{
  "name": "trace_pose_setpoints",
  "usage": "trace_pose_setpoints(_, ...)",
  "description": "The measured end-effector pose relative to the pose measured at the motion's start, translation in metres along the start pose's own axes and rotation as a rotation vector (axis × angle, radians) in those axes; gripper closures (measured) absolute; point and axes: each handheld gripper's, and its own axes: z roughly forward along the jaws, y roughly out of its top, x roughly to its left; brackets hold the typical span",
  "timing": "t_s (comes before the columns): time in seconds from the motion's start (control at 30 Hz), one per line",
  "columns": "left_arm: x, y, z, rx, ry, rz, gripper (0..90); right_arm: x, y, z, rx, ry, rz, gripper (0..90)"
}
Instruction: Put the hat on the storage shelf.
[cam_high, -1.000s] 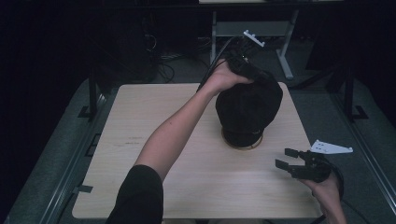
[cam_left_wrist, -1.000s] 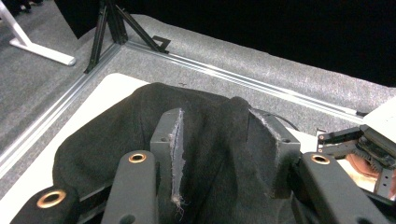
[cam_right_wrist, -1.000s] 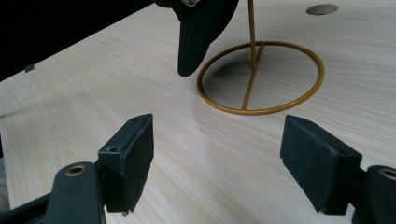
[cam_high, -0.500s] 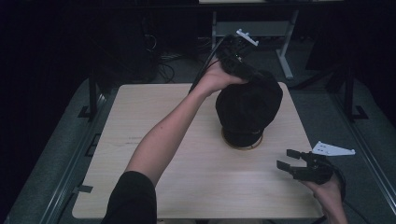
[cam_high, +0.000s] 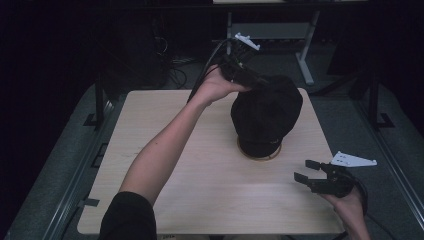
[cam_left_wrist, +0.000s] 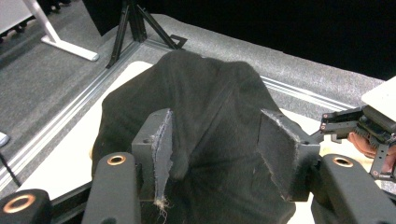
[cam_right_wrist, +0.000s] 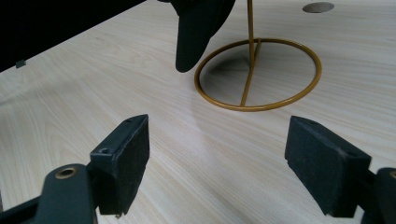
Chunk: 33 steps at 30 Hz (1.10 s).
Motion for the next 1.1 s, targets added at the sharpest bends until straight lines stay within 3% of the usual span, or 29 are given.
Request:
trace_pose_setpoints(0.77,0.006,-0.042,-0.03,-0.023,0.034,-0.054,39.9,0.009,0.0,0.009,0.02,0.006,-0.001,17.7)
trace_pose_setpoints(1.1,0.006,-0.071,-0.046,-0.032,0.064,-0.064,36.6,0.013,0.001,0.013,0.028,0.006,-0.011,16.6)
